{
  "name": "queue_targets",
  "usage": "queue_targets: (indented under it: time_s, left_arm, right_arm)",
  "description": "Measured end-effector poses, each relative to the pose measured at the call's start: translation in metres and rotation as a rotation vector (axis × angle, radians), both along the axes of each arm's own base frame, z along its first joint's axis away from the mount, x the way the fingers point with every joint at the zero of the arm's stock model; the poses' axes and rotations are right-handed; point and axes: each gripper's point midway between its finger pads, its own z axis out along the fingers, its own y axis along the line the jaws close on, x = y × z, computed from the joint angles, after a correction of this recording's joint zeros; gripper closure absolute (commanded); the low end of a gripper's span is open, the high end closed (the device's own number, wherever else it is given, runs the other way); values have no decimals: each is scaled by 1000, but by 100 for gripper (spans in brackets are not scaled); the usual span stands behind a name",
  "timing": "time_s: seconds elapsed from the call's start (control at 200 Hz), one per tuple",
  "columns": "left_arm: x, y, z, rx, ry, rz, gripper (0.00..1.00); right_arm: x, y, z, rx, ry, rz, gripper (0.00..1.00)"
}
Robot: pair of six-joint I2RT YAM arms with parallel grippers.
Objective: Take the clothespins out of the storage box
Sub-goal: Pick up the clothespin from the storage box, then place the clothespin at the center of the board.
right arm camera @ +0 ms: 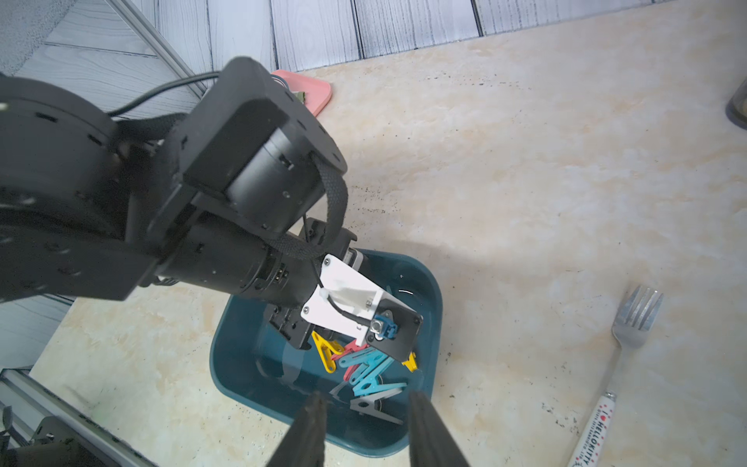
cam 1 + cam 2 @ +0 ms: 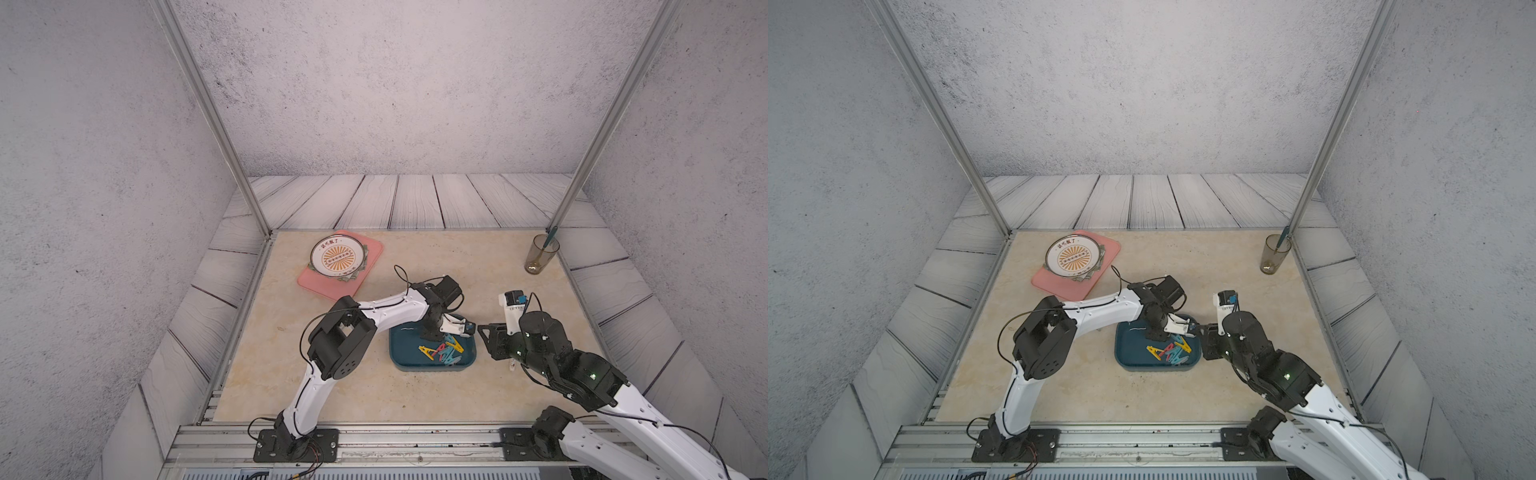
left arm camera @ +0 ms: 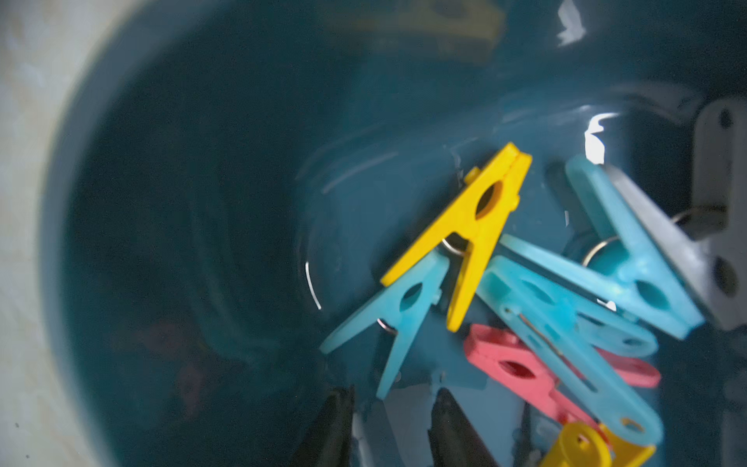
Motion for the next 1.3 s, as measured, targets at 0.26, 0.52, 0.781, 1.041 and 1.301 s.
queue_targets:
  time_s: [0.26,0.52,0.781,1.041,1.301]
  left_arm:
    - [5,-4,-8,8,-10,4,70]
    - [0,-7,-8,7,-3,0,87]
    - [-15,-2,6,-21,57,41,96]
    - [-31,23,91,-194,60,158,97]
    - [-10,103,132,-336,97,465,97]
  right_arm:
    - [0,-1,-3,-7,7,-2,63]
    - [0,-2,-5,-10,5,-7,65]
    - [2,-3,-11,-29,12,-19,65]
    - [3,-3,-15,-36,19,-19,65]
    - [7,4,-23,-50,43,-3,65]
